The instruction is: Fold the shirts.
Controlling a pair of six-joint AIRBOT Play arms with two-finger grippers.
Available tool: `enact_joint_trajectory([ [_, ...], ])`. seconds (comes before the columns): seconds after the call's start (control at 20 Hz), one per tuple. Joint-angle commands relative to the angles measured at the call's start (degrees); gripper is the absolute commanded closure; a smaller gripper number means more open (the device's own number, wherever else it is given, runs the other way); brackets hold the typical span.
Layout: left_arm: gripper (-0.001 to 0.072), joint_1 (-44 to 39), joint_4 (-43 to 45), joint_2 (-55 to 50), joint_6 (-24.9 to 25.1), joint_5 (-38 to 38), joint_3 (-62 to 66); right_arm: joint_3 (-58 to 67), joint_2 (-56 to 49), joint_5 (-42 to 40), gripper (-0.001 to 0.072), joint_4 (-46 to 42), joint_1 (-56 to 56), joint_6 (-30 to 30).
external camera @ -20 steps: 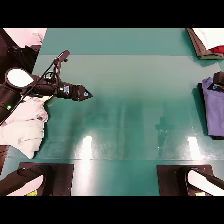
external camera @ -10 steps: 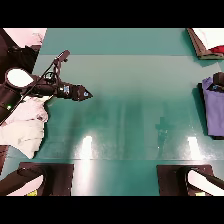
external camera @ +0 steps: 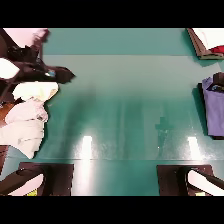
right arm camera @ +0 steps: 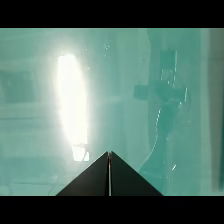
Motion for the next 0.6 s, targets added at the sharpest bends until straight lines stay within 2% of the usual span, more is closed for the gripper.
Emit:
enact_joint_trajectory([
  [0.0, 0.065, 7.39, 19.17, -0.22, -5.68, 0.37, 3.61, 0.02, 0.04, -0.02, 0.0693, 0.11, 0.04, 0.07],
  [0.05, 0.0242, 9.86, 19.56, -0.74, -5.62, -0.66, 3.58, 0.02, 0.04, -0.04, 0.0693, 0.09, 0.04, 0.07],
  [0.1, -0.0001, 11.96, 19.56, -1.49, -7.23, -0.79, 3.34, 0.02, 0.04, -0.02, 0.0693, 0.09, 0.04, 0.07],
  [0.3, 0.0012, 17.57, 19.56, -8.39, -7.63, -1.05, 3.32, 0.02, 0.04, -0.02, 0.0693, 0.17, 0.04, 0.07],
  [0.5, 0.0013, 18.25, 19.74, -18.86, -7.67, -1.4, 3.32, 0.02, 0.04, 0.02, 0.0693, 0.17, 0.04, 0.09],
  [0.55, 0.0074, 18.25, 19.74, -21.11, -7.96, -1.09, 3.34, 0.02, 0.04, 0.04, 0.0693, 0.17, 0.04, 0.07],
])
